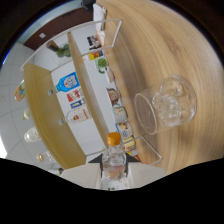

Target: Make me a cup of Mount Fuji.

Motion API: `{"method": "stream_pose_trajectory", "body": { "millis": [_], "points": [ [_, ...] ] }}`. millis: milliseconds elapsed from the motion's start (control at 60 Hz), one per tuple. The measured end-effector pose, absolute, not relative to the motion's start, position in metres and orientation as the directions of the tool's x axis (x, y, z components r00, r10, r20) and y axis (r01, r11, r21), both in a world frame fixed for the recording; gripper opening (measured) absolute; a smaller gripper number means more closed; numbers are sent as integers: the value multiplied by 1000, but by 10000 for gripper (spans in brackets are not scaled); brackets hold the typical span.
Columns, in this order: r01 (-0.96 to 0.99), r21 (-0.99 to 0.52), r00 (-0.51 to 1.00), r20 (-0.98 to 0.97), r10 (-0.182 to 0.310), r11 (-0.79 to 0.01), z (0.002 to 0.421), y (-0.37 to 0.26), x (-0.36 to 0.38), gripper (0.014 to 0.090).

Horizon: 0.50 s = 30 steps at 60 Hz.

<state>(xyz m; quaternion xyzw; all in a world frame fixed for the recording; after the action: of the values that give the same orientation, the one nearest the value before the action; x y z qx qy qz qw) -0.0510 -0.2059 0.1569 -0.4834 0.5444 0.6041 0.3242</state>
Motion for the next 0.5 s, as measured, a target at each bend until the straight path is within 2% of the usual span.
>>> {"method": "stream_pose_trajectory", "body": {
  "millis": [150,250,400,467,500],
  "points": [
    [-851,503,-491,-864,-113,-151,153,-203,-40,347],
    [-836,531,-520,-847,-107,-136,150,-203,-37,350],
    [-864,480,-466,-877,-120,-150,153,-203,-37,351],
    [-912,373,-357,-926,-120,-171,163,-204,-40,350],
    [-943,274,-255,-960,-119,-191,166,-205,-45,349]
  ]
}}
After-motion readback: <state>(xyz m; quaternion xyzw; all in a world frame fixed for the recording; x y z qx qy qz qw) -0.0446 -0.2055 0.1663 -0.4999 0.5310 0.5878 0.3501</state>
